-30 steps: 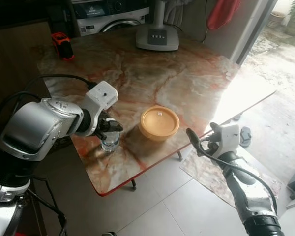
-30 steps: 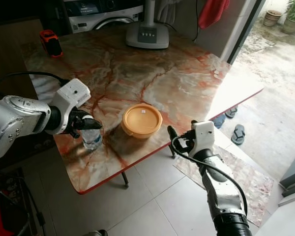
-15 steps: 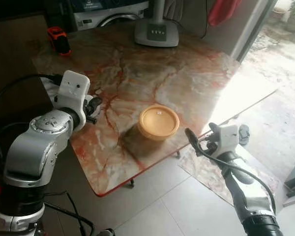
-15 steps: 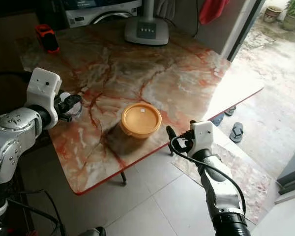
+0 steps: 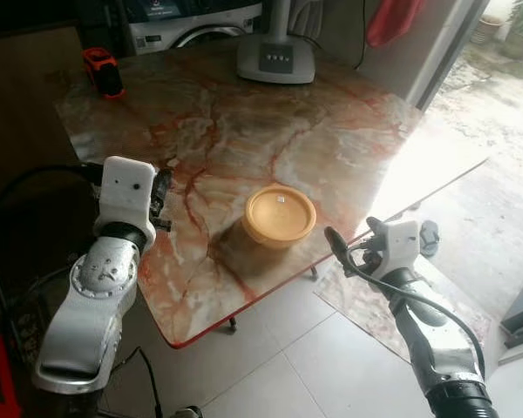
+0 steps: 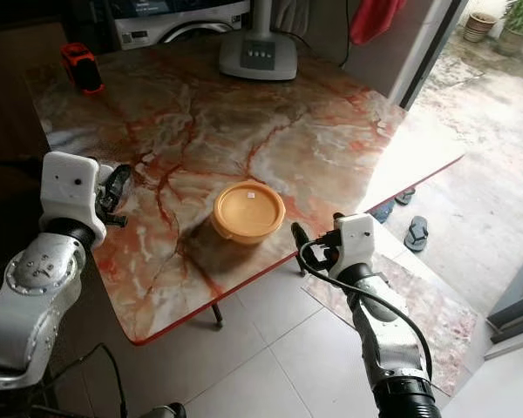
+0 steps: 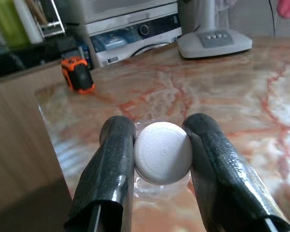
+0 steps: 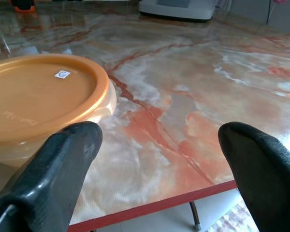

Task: Restocking fridge

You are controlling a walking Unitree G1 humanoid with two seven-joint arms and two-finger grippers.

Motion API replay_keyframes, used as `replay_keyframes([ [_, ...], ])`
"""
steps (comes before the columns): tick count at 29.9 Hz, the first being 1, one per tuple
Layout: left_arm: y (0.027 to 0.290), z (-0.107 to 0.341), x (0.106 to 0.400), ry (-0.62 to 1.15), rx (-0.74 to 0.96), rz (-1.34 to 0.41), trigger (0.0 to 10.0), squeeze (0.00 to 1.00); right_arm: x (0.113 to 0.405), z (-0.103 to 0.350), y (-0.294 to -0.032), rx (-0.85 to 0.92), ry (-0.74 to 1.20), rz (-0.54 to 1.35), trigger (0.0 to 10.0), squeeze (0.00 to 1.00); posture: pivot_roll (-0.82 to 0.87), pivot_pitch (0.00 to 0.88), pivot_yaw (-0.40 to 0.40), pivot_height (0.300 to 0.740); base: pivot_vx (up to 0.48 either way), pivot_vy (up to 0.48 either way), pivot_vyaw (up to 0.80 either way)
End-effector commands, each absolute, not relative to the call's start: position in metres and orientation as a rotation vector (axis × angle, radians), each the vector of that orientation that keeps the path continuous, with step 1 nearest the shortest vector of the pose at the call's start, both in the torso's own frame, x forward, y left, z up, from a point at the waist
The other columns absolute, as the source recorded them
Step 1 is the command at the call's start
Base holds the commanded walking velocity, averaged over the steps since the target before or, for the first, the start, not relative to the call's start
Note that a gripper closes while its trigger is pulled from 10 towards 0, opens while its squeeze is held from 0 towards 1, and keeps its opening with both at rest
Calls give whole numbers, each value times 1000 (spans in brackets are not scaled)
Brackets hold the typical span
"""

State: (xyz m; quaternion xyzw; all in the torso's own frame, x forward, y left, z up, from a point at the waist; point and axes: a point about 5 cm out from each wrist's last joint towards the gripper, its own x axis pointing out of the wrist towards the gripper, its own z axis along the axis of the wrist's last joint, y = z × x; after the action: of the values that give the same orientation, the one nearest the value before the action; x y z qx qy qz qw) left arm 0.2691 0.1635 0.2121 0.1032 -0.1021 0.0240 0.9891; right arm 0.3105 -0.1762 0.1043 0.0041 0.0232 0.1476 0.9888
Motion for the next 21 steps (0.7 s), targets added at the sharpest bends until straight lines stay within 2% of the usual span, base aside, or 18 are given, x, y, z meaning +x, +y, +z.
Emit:
replay_keyframes([
  [1, 161, 216, 257, -321, 253, 71, 10000, 0, 309, 107, -181, 29, 20, 270, 10000, 0, 103, 90, -97, 740, 0, 0, 0],
  [5, 162, 211, 250, -359, 261, 95, 10000, 0, 308, 107, -183, 45, 7, 255, 10000, 0, 105, 80, -99, 740, 0, 0, 0],
  [12, 169, 207, 243, -452, 371, 187, 10000, 0, 306, 109, -181, 68, -29, 247, 10000, 0, 96, 44, -94, 740, 0, 0, 0],
  [17, 174, 203, 247, -434, 368, 226, 10000, 0, 306, 108, -181, 69, -27, 231, 10000, 0, 89, 26, -87, 740, 0, 0, 0],
  [21, 176, 196, 239, -457, 395, 245, 10000, 0, 305, 107, -186, 76, -31, 212, 10000, 0, 91, 21, -86, 740, 0, 0, 0],
])
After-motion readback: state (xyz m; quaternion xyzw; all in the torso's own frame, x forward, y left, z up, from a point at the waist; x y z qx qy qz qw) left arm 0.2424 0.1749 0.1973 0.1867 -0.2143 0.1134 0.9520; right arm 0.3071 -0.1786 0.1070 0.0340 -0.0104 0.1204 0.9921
